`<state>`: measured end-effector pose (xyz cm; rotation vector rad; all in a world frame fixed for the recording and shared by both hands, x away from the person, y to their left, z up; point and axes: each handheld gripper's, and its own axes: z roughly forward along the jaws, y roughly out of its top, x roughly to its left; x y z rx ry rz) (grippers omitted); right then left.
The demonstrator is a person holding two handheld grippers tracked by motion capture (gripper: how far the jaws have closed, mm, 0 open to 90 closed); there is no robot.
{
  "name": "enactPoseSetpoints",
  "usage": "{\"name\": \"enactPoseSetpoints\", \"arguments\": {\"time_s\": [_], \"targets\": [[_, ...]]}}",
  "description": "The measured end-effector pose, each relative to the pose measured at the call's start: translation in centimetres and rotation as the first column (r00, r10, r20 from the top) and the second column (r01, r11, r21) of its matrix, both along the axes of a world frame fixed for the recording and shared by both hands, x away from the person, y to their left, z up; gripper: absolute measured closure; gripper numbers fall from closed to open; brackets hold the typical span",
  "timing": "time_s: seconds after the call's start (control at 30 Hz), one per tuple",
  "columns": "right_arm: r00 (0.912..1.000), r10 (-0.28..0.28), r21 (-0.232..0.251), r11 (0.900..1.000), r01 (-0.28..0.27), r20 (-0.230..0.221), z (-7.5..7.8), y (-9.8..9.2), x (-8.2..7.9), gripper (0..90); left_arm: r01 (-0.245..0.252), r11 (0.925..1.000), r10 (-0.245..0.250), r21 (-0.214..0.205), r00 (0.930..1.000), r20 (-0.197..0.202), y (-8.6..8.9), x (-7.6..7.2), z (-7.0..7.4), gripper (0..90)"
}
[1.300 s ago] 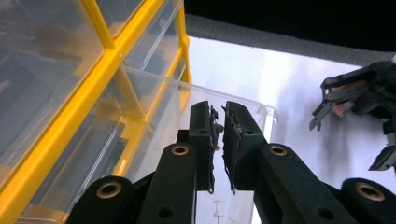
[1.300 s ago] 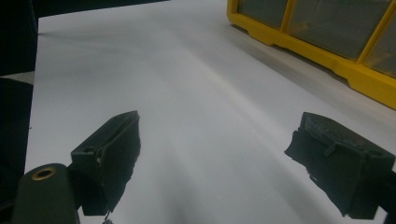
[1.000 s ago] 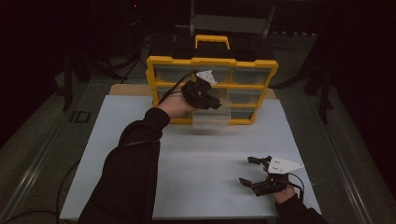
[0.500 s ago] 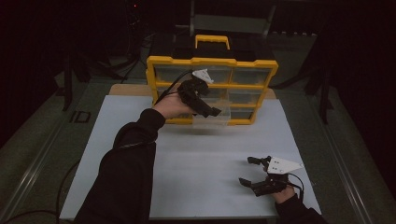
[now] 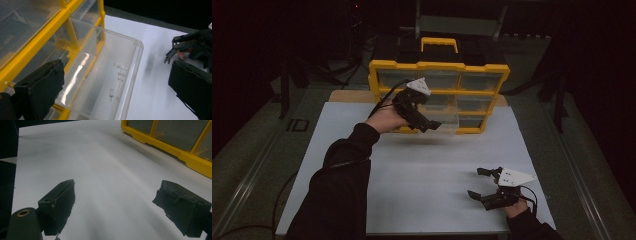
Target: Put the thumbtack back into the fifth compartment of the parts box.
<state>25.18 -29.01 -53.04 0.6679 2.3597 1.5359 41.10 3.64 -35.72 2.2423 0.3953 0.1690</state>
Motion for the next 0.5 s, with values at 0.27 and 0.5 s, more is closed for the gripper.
{"name": "enactPoseSetpoints", "arguments": {"time_s": [0.27,0.5], "targets": [[1.0,0.002,-0.001,1.0,-0.002,0.001,0.0,0.1,0.0,14.0,-0.038,0.9982,0.039,-0.046,0.9987,0.033,1.9,-1.1,-0.2,0.0],[1.0,0.003,-0.001,1.0,-0.003,0.005,0.1,0.1,-0.1,14.0,-0.074,0.9948,0.077,-0.07,0.9961,0.042,3.6,-2.1,-0.6,0.0]]}}
